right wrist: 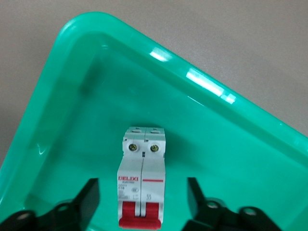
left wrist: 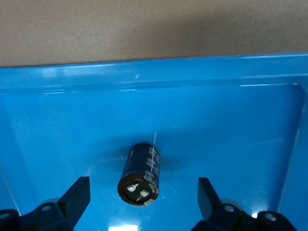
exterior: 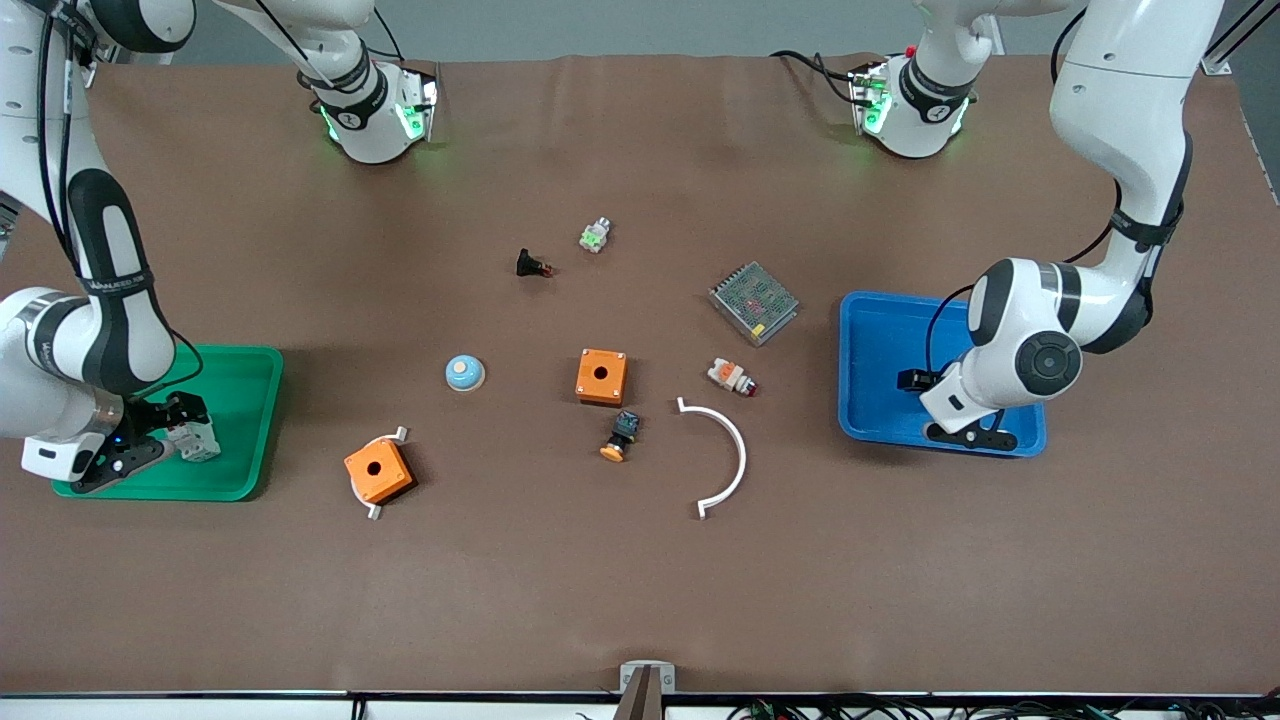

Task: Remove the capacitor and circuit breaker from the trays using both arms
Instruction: 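Lower the right gripper onto the breaker while the left gripper lowers onto the capacitor, then grasp and lift the breaker with the right gripper while the left gripper lifts the capacitor, then carry the breaker with the right gripper while the left gripper carries the capacitor, then set the breaker by the blue button with the right gripper while the left gripper lowers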

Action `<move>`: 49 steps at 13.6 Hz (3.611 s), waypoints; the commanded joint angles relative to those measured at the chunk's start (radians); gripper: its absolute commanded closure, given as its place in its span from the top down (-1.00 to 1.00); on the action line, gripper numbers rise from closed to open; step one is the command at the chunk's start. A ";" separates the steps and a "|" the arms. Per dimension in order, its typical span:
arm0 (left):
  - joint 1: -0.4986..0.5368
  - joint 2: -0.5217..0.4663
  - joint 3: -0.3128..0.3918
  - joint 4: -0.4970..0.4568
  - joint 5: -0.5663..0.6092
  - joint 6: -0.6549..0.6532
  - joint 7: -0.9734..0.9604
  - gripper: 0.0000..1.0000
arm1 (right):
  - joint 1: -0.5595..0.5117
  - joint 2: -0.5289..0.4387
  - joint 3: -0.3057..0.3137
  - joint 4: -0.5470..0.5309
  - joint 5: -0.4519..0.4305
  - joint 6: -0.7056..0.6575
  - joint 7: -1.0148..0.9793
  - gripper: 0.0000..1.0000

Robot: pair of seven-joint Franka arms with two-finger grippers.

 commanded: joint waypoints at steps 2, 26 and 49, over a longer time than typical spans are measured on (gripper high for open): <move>0.016 -0.014 -0.001 -0.015 0.020 0.015 0.013 0.31 | -0.013 0.016 0.012 0.022 -0.018 -0.004 -0.021 -0.25; -0.292 0.229 -0.087 0.597 -0.136 -0.023 -0.481 -1.00 | 0.654 -0.082 0.019 0.125 0.171 -0.284 1.287 -0.97; -0.567 0.444 0.063 0.722 -0.138 0.153 -0.708 0.60 | 0.551 -0.380 -0.010 0.126 0.162 -0.572 1.329 1.00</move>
